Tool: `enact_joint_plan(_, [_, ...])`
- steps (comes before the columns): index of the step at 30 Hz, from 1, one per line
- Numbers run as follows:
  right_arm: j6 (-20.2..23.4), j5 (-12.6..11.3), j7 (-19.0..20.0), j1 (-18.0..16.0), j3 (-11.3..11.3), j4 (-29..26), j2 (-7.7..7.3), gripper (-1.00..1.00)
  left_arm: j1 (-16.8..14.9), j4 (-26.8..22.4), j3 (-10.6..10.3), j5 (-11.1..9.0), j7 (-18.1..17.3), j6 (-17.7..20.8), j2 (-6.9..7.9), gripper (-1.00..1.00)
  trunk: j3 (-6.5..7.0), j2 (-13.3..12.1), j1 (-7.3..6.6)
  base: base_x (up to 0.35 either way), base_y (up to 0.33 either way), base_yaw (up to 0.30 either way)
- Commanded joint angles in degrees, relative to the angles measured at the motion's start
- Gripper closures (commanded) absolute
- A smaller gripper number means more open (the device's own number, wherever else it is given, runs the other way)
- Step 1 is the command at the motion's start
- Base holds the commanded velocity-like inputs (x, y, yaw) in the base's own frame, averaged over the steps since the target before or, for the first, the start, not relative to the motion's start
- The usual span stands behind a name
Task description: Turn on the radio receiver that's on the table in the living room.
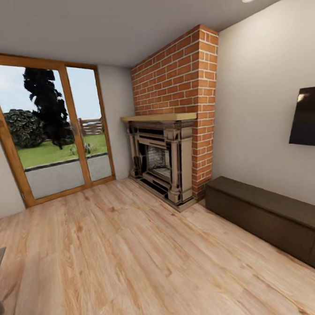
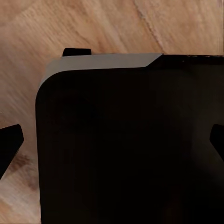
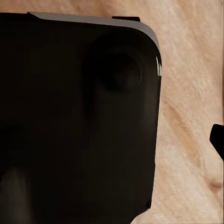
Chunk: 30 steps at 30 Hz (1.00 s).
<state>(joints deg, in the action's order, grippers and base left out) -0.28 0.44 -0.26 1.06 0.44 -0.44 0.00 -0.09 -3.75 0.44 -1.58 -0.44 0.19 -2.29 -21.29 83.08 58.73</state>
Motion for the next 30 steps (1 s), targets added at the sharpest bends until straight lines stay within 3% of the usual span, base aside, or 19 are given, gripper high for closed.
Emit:
enact_joint_plan(1, [-0.01,0.00,0.00,0.00,0.00,0.00,0.00,-1.00,0.00,-0.01,0.00,0.00,0.01,0.01,0.00,-1.00,0.00,0.00,0.00,0.323,0.000,0.270])
enact_joint_plan(12, [0.00,0.00,0.00,0.00,0.00,0.00,0.00,-1.00,0.00,-0.03,0.00,0.00,0.02,-0.01,-0.05,-1.00,0.00,0.00,0.00,0.323,0.000,0.266])
enact_joint_plan(18, [0.02,0.00,0.00,0.00,0.00,0.00,0.00,-1.00,-0.02,-0.03,0.00,0.00,0.01,-0.16,-0.08,-1.00,-0.03,0.00,0.00,0.301,0.000,0.076])
enact_joint_plan(30, [-0.06,0.00,0.00,0.00,0.00,0.00,0.00,-1.00,0.00,-0.01,0.09,0.00,0.07,-0.28,-0.09,-1.00,-0.03,0.00,0.00,0.048,0.000,0.104])
